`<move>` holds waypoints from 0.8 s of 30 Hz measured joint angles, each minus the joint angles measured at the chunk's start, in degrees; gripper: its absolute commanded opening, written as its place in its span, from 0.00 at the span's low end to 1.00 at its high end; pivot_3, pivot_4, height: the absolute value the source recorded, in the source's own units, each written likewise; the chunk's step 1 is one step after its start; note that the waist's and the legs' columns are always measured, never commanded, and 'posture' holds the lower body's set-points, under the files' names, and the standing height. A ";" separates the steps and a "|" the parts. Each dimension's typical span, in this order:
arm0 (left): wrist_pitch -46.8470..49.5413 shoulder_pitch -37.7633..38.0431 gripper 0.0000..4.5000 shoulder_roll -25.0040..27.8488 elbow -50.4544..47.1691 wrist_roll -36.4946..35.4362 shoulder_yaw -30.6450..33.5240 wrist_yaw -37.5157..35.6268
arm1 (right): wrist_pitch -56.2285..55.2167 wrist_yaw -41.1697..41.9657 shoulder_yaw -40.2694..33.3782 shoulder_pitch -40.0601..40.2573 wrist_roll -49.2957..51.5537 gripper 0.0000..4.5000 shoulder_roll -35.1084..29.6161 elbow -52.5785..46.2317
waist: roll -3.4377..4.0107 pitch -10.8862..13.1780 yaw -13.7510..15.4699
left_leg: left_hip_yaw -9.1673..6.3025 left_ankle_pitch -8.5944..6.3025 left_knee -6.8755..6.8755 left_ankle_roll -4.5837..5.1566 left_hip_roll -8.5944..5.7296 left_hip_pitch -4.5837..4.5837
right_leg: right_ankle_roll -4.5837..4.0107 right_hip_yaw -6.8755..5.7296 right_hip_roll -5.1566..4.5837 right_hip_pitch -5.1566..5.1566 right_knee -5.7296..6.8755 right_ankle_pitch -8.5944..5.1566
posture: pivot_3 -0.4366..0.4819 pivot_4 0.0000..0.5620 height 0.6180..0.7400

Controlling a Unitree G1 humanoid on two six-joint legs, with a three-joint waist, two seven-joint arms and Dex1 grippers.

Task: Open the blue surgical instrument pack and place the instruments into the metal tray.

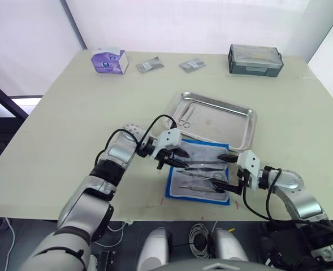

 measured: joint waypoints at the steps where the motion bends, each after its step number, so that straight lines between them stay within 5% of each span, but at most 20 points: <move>1: -0.38 0.00 0.39 -0.02 0.18 0.04 0.00 0.08 | 0.00 0.00 0.00 0.00 0.00 1.00 0.00 0.00 | 0.00 0.00 0.00 | 0.00 0.00 0.00 0.00 0.00 0.00 | 0.00 0.00 0.00 0.00 0.00 0.00 | 0.48 0.27 0.89; 10: -5.07 0.10 0.39 -1.00 3.20 0.15 0.22 1.85 | 0.00 -0.07 0.00 0.04 0.00 1.00 -0.04 0.01 | -0.01 -0.08 0.05 | -0.01 0.00 0.00 0.00 0.00 0.01 | 0.00 0.00 0.00 0.01 0.00 0.00 | 0.48 0.27 0.89; 15: -6.20 0.47 0.01 -1.21 3.35 0.11 0.44 2.08 | 0.00 -0.08 0.01 0.05 0.00 1.00 -0.04 0.02 | -0.01 -0.10 0.06 | -0.01 0.00 0.00 0.00 0.00 0.01 | 0.00 0.00 0.00 0.01 0.00 0.00 | 0.48 0.27 0.89; 24: -6.10 0.49 0.01 -1.21 3.35 0.09 0.51 1.87 | 0.01 -0.08 0.03 0.05 0.00 1.00 -0.04 0.02 | 0.00 -0.12 0.06 | -0.01 0.00 0.00 0.01 0.00 0.01 | 0.00 0.00 0.00 0.01 0.00 0.00 | 0.48 0.27 0.89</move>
